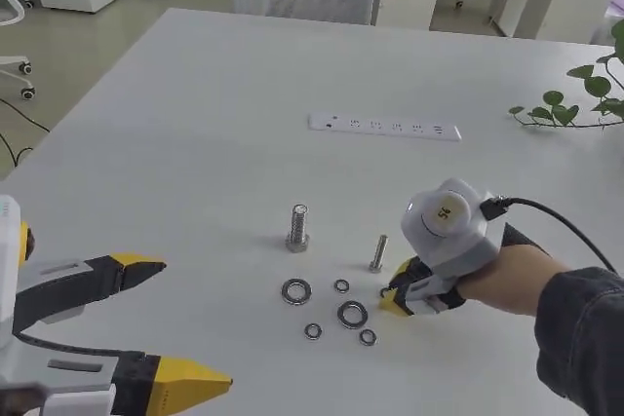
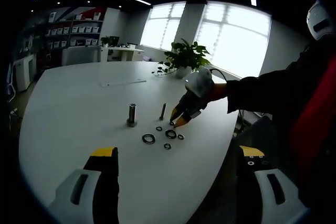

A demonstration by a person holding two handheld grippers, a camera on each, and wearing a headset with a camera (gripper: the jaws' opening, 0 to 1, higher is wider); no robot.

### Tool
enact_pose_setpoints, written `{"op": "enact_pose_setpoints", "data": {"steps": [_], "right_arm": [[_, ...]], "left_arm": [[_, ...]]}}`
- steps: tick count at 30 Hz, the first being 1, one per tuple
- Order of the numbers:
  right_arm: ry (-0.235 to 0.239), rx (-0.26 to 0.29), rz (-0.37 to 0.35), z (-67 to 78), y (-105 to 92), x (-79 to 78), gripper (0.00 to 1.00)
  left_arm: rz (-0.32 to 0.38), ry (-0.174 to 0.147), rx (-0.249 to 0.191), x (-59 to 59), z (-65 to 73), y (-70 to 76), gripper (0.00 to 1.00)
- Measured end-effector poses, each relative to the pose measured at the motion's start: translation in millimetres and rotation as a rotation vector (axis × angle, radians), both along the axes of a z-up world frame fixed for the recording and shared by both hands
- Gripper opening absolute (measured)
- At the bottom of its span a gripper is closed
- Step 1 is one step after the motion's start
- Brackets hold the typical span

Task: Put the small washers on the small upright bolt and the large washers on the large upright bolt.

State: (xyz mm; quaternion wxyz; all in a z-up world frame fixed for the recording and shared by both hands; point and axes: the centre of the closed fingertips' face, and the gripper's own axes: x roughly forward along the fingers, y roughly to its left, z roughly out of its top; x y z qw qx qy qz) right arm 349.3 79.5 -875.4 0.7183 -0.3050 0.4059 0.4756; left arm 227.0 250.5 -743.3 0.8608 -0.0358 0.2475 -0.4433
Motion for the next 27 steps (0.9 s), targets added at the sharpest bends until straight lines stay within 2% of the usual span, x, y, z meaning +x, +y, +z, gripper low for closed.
{"op": "enact_pose_setpoints", "data": {"steps": [10, 15, 27], "right_arm": [[0.059, -0.061, 0.016, -1.6, -0.8, -2.4, 0.19], [0.073, -0.078, 0.02, -1.9, -1.8, -0.1, 0.17], [0.068, -0.133, 0.059, -2.4, -2.1, -1.9, 0.15]], "left_arm": [[0.006, -0.008, -0.01, 0.2, 0.9, 1.3, 0.93], [0.011, -0.011, -0.015, 0.4, 2.2, 3.5, 0.92], [0.022, -0.012, -0.025, -0.9, 1.5, 5.1, 0.92]]}}
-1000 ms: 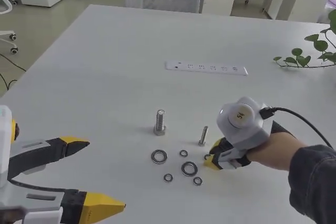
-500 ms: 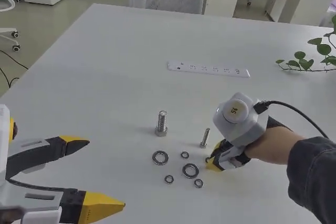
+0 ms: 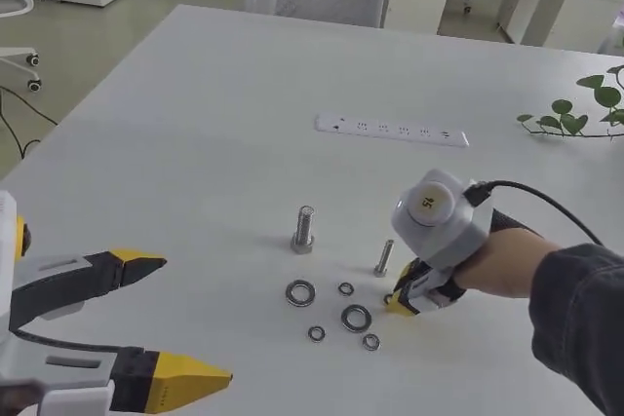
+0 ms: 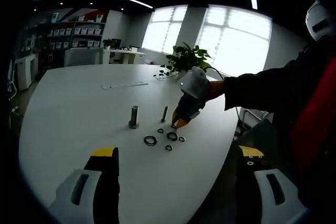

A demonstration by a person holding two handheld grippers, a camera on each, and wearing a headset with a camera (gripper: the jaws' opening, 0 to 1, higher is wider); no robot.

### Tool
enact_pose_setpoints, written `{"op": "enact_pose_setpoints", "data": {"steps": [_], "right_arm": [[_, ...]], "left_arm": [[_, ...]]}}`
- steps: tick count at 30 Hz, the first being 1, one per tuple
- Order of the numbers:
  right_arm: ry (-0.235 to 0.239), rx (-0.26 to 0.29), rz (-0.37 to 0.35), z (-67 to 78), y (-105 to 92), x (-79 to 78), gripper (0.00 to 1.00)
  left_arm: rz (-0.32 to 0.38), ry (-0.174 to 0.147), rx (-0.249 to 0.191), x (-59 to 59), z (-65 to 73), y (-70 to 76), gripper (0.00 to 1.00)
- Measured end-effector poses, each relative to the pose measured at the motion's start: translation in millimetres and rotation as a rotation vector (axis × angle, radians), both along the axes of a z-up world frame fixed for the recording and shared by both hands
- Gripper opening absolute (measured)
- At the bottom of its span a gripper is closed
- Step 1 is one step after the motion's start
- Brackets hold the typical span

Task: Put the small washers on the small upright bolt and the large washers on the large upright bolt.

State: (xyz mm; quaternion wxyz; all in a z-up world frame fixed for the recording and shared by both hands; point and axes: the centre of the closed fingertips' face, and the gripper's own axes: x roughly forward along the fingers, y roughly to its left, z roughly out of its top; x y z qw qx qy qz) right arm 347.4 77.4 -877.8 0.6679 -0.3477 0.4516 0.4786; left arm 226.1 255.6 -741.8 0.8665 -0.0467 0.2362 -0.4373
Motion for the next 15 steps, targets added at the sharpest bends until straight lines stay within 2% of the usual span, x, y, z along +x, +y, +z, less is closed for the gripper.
{"op": "enact_pose_setpoints", "data": {"steps": [15], "right_arm": [[0.002, -0.005, 0.02, 0.8, 1.0, -3.8, 0.15]], "left_arm": [[0.008, 0.001, -0.005, -0.1, -0.5, 1.5, 0.92]]}}
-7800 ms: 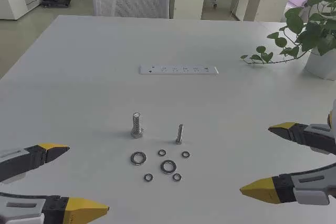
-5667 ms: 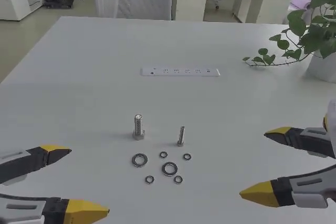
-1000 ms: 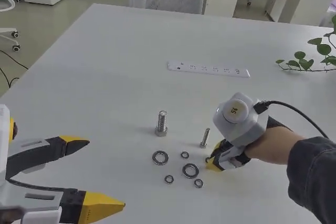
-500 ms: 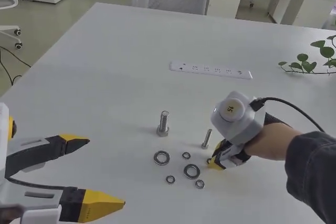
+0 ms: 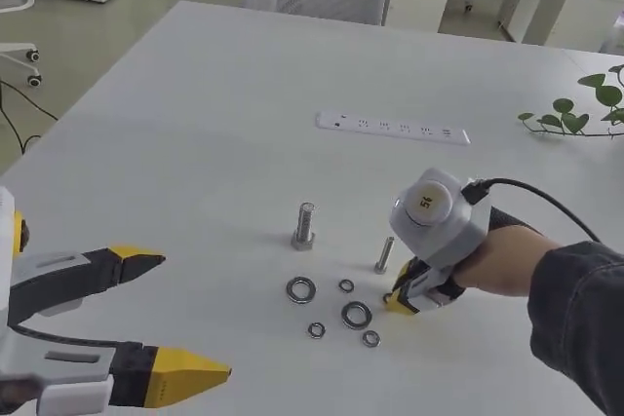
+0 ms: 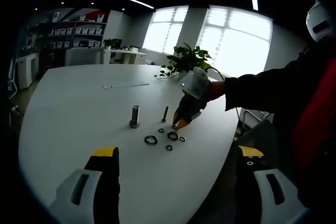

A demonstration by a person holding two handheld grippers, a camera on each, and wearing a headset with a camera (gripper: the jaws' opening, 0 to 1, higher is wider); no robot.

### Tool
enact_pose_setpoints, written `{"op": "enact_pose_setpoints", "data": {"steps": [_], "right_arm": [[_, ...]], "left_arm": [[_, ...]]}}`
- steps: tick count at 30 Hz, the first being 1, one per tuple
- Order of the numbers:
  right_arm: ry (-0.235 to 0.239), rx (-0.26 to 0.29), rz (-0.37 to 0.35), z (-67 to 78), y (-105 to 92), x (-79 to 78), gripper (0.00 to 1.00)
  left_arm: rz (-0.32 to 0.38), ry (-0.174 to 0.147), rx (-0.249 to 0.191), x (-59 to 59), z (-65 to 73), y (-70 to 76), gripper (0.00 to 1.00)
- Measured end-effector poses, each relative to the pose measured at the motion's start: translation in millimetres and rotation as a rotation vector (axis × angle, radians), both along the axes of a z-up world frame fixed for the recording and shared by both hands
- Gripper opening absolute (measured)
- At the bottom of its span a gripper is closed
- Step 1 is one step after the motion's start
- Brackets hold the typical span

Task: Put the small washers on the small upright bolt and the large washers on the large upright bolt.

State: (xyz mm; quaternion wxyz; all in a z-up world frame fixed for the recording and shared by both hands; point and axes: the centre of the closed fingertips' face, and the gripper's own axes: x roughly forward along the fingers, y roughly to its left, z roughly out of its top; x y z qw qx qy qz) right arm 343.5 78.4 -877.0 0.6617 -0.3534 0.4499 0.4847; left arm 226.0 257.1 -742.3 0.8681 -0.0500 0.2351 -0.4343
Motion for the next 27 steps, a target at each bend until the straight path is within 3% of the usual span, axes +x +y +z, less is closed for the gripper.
{"op": "enact_pose_setpoints", "data": {"steps": [8, 27], "right_arm": [[-0.008, -0.008, 0.008, 5.6, -2.7, -0.7, 0.14], [-0.062, -0.022, 0.018, 43.1, -14.1, 4.2, 0.14]], "left_arm": [[-0.003, 0.002, -0.003, -0.1, 0.0, -1.2, 0.92], [-0.014, -0.008, -0.008, 1.1, 1.2, -3.1, 0.92]]}}
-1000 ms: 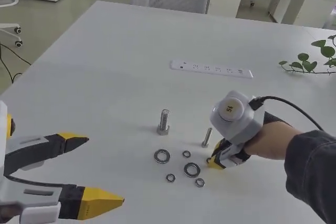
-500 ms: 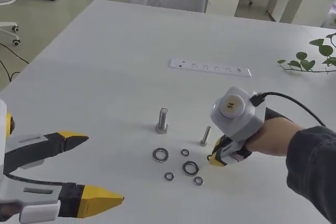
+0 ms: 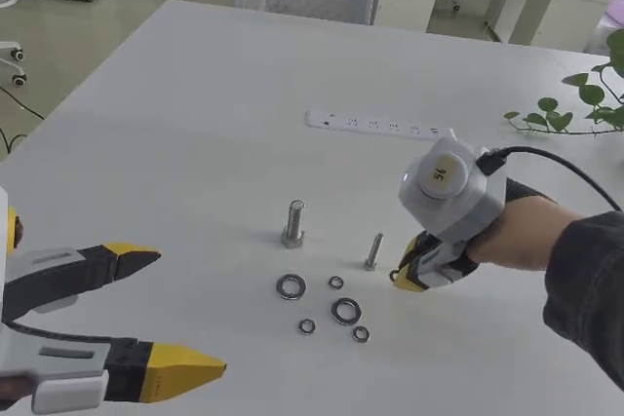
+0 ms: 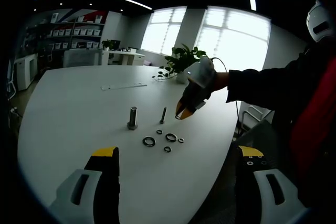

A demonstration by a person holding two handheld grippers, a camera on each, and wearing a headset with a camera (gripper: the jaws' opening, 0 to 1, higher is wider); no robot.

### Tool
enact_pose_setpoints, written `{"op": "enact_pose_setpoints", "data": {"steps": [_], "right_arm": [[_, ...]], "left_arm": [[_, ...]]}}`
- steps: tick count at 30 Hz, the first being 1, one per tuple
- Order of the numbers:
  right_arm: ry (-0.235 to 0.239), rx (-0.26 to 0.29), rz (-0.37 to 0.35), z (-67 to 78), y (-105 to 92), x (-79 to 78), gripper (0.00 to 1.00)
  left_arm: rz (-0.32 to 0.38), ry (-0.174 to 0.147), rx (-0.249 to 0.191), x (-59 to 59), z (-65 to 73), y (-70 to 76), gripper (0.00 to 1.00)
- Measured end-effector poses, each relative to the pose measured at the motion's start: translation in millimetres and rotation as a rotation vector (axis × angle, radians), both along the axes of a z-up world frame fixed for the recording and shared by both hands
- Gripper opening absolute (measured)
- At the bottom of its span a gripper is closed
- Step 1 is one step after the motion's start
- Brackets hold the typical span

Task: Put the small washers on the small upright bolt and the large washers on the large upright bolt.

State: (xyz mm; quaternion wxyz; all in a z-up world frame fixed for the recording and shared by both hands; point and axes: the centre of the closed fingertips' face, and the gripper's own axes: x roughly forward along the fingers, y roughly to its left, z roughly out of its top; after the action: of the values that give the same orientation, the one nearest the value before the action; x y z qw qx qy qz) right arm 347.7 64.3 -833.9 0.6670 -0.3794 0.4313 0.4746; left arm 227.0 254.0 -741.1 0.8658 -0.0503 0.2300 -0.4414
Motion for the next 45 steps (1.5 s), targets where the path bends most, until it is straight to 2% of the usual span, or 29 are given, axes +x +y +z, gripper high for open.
{"op": "enact_pose_setpoints", "data": {"steps": [10, 19, 30, 45], "right_arm": [[-0.049, 0.009, 0.005, 24.2, 0.1, 7.3, 0.14], [-0.09, 0.021, 0.017, 43.0, 11.4, 15.5, 0.14], [-0.103, 0.026, 0.015, 39.2, 19.7, 26.2, 0.14], [-0.078, 0.031, 0.009, 28.8, 25.5, 34.1, 0.14]], "left_arm": [[-0.009, -0.004, -0.001, 1.6, 1.0, -1.5, 0.92], [-0.009, -0.006, -0.001, 2.1, 1.3, -1.3, 0.92], [-0.003, 0.0, 0.0, 0.4, -0.1, 0.7, 0.92], [0.007, 0.001, 0.001, 1.8, 1.1, 1.3, 0.92]]}}
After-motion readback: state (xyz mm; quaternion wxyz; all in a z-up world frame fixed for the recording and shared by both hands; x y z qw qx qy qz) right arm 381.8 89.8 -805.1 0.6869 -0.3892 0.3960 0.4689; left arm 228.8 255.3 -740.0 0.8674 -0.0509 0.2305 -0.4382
